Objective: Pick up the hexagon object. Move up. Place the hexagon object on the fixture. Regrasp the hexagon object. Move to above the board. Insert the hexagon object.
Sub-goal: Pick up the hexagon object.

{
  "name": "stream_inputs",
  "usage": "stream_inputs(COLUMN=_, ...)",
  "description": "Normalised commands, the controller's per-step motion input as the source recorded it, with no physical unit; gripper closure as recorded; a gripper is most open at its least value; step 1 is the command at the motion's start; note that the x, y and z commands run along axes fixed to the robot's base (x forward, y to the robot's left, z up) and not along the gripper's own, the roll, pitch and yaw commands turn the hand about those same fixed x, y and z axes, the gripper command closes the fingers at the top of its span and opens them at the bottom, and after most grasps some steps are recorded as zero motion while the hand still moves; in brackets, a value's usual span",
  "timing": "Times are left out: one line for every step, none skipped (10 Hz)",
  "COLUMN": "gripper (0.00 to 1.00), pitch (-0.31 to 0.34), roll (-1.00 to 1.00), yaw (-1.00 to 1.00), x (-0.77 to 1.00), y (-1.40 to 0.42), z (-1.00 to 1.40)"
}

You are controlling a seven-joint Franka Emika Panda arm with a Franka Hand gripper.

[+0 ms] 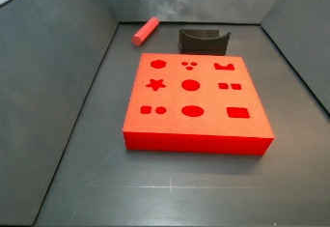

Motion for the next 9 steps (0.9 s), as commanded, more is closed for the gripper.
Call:
stream_inputs(gripper=0.0, pitch=0.0, roll=0.01, yaw=0.0, x=0.0, y=0.0, z=-0.02)
stream_inputs(gripper=0.0, pitch=0.0, roll=0.04, yaw=-0.22, x=0.0, y=0.14, z=-0.32)
stream_inputs(gripper=0.0, pitch=-0.096, roll=0.0, yaw=-0.57, x=-0.34, y=0.37, z=-0.75)
stream_inputs(gripper=0.0, pitch=-0.107, roll=0.0, yaw=-0.58, x=-0.59, y=0.33, z=-0.91)
stream_inputs(gripper=0.0, pitch=-0.091, roll=0.0, yaw=-0.59, x=-0.61, y=0.29, z=-0.96)
stream_inputs(gripper=0.0, pitch=-0.09, roll=-0.02, yaw=-0.56, x=-0.57, y=0.29, z=-0.97)
stream_inputs(gripper=0.0, pitch=-0.1, roll=-0.04, yaw=-0.52, x=-0.52, y=0.32, z=-0.93)
stream_inputs(gripper=0.0, pitch=-0.117, roll=-0.04, yaw=-0.46, x=-0.51, y=0.37, z=-0.89)
stream_inputs(gripper=0.0, pitch=-0.171, roll=-0.02, yaw=-0.27, x=-0.44, y=0.35, z=-0.81)
